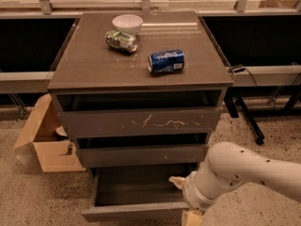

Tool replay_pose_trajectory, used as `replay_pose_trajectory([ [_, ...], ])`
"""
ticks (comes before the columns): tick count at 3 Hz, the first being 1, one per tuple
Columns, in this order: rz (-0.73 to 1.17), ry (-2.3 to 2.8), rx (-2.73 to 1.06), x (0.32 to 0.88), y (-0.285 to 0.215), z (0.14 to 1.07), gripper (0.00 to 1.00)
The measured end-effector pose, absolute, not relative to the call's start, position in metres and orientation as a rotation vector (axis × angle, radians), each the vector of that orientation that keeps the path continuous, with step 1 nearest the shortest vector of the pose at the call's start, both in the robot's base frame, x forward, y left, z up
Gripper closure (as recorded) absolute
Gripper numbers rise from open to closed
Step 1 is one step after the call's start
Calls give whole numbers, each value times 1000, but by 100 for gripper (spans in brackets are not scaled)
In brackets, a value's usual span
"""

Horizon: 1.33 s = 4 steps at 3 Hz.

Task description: Close bottom drawer

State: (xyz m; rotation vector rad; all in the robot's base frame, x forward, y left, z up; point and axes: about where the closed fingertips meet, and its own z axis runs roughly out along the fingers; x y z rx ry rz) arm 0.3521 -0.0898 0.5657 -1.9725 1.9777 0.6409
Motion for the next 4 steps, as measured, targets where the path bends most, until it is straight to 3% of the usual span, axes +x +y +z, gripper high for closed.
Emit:
replay_pose_trajectory([
  [2,822,1844,-1943,351,-79,455,0],
  [4,894,1831,-1931,339,-72,433,0],
])
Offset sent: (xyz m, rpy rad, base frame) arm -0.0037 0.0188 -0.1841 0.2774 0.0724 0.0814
